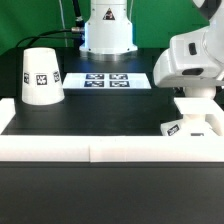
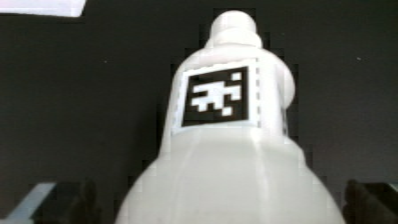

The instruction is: Assemble lamp

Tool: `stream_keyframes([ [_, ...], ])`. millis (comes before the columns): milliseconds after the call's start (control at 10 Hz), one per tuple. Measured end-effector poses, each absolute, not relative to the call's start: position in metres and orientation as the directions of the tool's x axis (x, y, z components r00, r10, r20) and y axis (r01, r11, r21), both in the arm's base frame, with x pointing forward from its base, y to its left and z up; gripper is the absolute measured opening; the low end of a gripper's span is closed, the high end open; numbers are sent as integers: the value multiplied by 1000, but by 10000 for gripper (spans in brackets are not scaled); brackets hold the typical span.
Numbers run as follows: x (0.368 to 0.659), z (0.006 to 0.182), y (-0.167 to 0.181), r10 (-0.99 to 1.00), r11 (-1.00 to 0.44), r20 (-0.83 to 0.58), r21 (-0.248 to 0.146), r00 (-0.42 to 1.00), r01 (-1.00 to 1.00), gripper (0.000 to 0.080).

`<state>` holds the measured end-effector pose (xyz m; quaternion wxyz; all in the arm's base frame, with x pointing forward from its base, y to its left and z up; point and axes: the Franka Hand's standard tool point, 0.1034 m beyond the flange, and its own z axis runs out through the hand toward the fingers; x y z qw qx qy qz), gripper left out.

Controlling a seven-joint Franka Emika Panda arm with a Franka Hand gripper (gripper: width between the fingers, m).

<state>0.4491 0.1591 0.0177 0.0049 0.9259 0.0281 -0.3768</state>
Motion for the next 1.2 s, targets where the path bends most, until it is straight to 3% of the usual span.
stream_keyframes([
  [100,449,18,159,48,-998,-698,-12,714,55,577],
  [600,450,18,157,54,-998,-698,-17,714,59,577],
  [700,454,22,149,94,-995,-691,-48,717,84,577],
  [1200,479,77,111,162,-987,-681,-127,714,102,579],
])
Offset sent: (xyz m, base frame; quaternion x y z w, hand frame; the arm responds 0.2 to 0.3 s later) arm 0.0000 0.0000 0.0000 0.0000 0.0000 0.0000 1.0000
